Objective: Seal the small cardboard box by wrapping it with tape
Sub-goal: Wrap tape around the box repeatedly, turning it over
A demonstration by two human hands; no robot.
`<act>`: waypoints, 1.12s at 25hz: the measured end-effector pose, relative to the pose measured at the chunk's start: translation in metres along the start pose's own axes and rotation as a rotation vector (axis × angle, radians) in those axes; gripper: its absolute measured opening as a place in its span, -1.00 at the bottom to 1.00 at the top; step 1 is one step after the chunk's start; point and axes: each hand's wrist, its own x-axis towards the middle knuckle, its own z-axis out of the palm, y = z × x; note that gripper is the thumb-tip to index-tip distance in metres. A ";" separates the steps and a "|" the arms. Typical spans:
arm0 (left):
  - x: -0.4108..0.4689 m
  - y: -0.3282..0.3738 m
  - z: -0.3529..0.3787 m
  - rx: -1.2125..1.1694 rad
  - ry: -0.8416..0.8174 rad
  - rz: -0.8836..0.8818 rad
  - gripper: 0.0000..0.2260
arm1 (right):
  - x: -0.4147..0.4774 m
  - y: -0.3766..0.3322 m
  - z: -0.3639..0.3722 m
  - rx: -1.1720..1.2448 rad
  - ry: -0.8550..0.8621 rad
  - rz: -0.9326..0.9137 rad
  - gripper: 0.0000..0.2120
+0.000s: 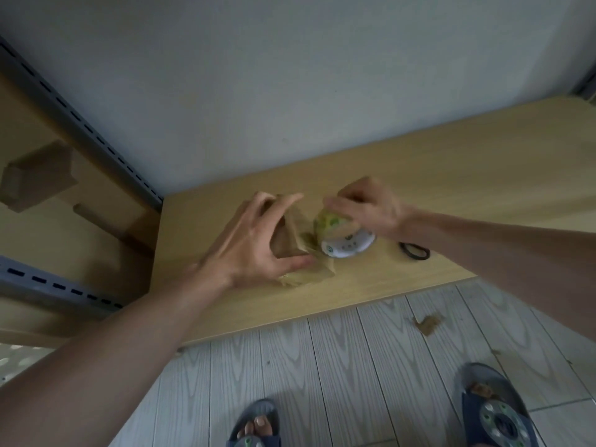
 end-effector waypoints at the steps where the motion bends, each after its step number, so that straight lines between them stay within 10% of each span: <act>1: -0.009 -0.011 0.003 -0.060 0.062 0.020 -0.08 | 0.001 -0.005 -0.007 0.100 0.026 -0.017 -0.45; 8: -0.070 -0.053 0.025 -0.409 0.070 -0.139 -0.30 | 0.019 -0.048 0.023 0.109 -0.230 -0.177 -0.69; 12: -0.061 -0.053 0.004 -0.211 -0.123 -0.198 -0.03 | 0.037 -0.068 0.042 0.080 -0.283 -0.211 -0.64; 19: -0.052 -0.051 0.017 -0.445 -0.104 -0.110 -0.37 | 0.040 -0.080 0.051 0.007 -0.389 -0.149 -0.48; 28: -0.050 -0.056 0.027 -0.305 -0.180 -0.283 0.00 | 0.043 -0.052 -0.015 -0.341 -0.328 -0.089 -0.52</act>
